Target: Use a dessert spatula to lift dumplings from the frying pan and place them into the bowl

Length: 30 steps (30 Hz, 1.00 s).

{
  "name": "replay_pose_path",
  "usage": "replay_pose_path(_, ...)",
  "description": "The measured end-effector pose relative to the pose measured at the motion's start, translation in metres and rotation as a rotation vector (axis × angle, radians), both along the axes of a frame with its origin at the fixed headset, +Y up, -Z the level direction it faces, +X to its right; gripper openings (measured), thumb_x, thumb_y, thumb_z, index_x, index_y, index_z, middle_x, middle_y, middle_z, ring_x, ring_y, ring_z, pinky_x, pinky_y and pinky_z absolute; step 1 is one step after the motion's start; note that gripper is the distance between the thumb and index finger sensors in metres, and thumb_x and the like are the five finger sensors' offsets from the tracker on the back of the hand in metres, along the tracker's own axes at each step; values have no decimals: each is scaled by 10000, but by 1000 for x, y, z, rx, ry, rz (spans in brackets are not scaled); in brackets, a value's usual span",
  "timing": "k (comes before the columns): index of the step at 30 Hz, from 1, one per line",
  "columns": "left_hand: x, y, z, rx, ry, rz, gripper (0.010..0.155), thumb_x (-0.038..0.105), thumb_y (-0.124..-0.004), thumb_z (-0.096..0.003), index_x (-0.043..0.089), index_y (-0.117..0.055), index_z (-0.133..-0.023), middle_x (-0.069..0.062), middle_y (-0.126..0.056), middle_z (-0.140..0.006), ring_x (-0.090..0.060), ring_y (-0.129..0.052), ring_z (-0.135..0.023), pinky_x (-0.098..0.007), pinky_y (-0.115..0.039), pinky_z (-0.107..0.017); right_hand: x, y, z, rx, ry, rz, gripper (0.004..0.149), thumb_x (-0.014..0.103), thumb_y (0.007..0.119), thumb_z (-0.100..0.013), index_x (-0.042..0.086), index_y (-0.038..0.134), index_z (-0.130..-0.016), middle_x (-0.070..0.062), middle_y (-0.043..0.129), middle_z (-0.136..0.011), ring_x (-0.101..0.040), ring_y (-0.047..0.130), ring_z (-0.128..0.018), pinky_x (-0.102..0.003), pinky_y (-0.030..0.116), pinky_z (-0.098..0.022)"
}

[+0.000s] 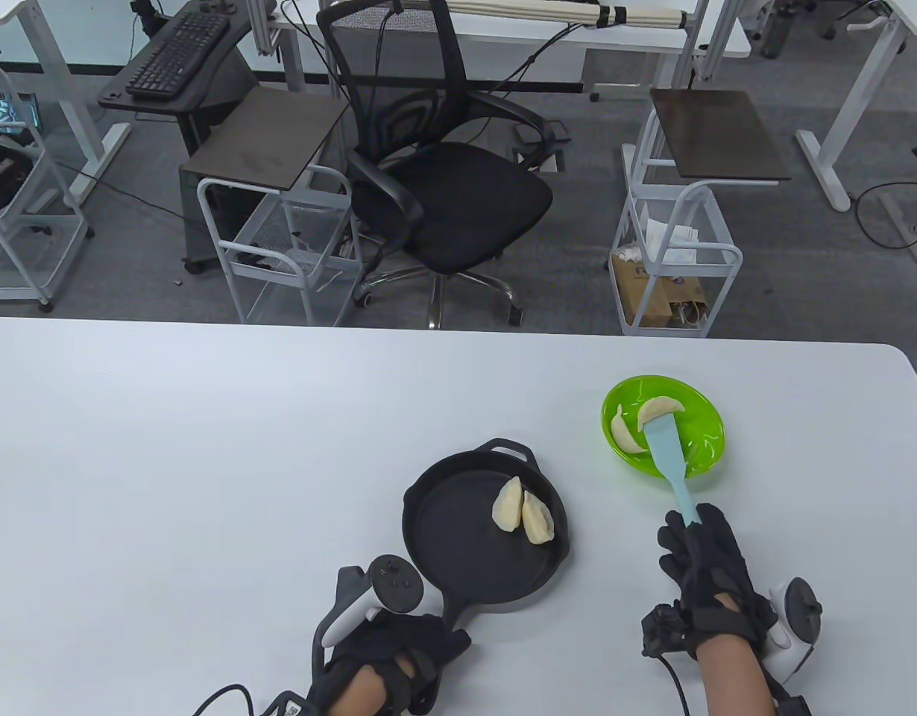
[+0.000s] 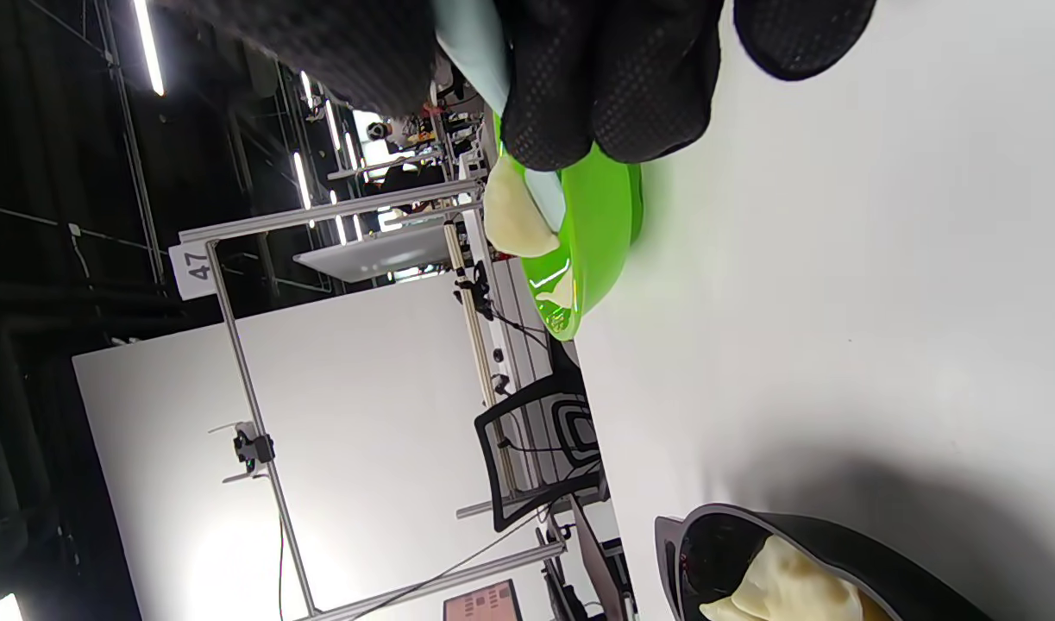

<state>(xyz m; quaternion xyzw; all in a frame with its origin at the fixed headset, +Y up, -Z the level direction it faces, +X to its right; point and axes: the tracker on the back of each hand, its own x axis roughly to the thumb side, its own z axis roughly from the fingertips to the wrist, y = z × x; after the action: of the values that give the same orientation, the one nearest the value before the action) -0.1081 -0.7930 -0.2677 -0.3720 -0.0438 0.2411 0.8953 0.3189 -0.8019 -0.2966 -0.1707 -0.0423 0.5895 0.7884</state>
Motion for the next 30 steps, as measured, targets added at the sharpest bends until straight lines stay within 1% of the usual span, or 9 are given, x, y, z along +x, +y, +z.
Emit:
replay_pose_path(5,0,0,0,1,0,-1,612,729,-679,-445,301,-814,-861,62,-1100,-434,-189,-1037,-285,-446,-837,-332,0,3,-2,20,43,30,640,311,690,-602,178,359,-1132,-250,499,-1117,-537,542,-992,-709,418,-725)
replay_pose_path(8,0,0,0,1,0,-2,612,729,-678,-445,301,-814,-861,58,-1100,-435,-188,-1037,-286,-446,-837,-333,0,6,-4,25,40,54,636,311,704,-599,190,379,-1132,-258,499,-1117,-545,539,-991,-716,403,-727)
replay_pose_path(11,0,0,0,2,1,-3,612,729,-679,-445,301,-814,-861,60,-1099,-435,-188,-1037,-285,-446,-837,-333,0,11,-5,32,66,152,627,314,702,-601,218,388,-1135,-263,478,-1124,-548,524,-996,-715,396,-730)
replay_pose_path(16,0,0,0,3,1,-4,613,729,-679,-445,301,-812,-863,61,-1099,-436,-188,-1038,-287,-447,-837,-335,-3,21,-6,37,83,348,621,311,699,-597,205,406,-1133,-282,502,-1110,-559,544,-979,-715,405,-725)
replay_pose_path(20,0,0,0,3,0,-3,613,728,-680,-445,300,-812,-863,60,-1099,-435,-189,-1038,-287,-448,-837,-335,-6,31,-5,69,59,453,612,295,694,-592,196,419,-1129,-273,517,-1109,-561,553,-974,-717,411,-721)
replay_pose_path(30,0,-1,0,2,-1,-2,615,728,-680,-445,299,-810,-865,58,-1099,-437,-189,-1038,-289,-448,-837,-336,-7,34,-2,105,10,460,611,286,693,-588,183,420,-1125,-280,532,-1098,-563,566,-963,-714,428,-716)
